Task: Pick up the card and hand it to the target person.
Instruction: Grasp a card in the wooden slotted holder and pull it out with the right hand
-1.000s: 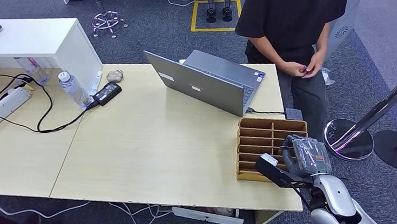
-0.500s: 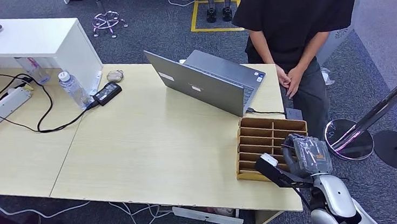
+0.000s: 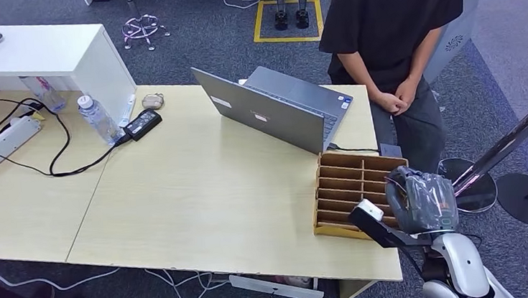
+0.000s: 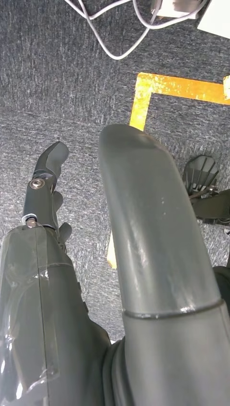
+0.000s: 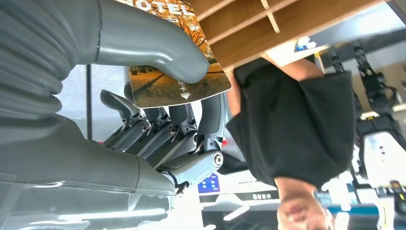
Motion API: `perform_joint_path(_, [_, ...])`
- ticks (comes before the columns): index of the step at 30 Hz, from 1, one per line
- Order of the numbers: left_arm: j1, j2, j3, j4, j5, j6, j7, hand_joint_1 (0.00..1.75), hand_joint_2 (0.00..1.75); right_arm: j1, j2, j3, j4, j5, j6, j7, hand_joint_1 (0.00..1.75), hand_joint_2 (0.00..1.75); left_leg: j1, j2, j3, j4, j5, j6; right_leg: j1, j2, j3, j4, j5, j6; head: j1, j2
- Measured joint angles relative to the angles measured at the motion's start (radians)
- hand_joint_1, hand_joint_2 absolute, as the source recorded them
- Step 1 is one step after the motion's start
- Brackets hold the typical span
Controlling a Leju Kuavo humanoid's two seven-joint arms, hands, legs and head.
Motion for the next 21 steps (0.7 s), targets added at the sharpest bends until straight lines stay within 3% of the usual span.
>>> perform_joint_path(8, [0.000, -0.003, 0.000, 0.000, -0.021, -0.003, 0.001, 0.00, 0.00, 0.014, 0.000, -0.048, -0.028, -0.089, -0.148, -0.111, 1.60, 1.75, 0.000, 0.000, 0.000, 0.000, 0.000, 0.000, 0.000, 0.000, 0.000, 0.000, 0.000, 0.000, 0.000, 0.000])
perform_joint_path(21, [-0.002, -0.015, -0.003, 0.000, -0.068, -0.009, 0.008, 0.00, 0.00, -0.070, 0.007, -0.092, 0.034, -0.301, -0.152, -0.257, 1.64, 1.75, 0.000, 0.000, -0.001, 0.000, 0.000, 0.000, 0.000, 0.000, 0.000, 0.000, 0.000, 0.000, 0.000, 0.000])
